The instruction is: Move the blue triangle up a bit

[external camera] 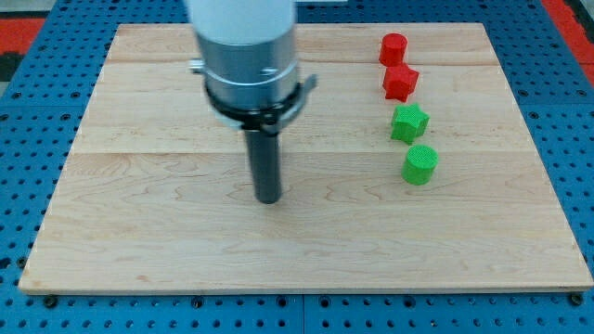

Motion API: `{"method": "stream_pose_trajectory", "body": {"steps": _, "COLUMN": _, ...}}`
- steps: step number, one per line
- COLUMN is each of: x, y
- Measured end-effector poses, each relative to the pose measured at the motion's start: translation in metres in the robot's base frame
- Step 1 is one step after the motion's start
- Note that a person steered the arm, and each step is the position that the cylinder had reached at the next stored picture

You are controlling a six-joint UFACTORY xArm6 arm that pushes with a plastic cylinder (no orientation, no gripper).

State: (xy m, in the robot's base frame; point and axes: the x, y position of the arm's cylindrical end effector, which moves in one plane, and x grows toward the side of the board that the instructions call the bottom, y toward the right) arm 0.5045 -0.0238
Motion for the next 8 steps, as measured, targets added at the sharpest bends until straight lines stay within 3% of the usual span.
{"method": "stream_pose_trajectory", "body": {"steps": 2, "x": -0.078, "y": 0.010}}
{"method": "stream_pose_trajectory", "body": {"steps": 4, "x": -0.077, "y": -0.007}}
{"method": "stream_pose_trajectory", "body": {"steps": 8, "x": -0.035, "y": -0.009}}
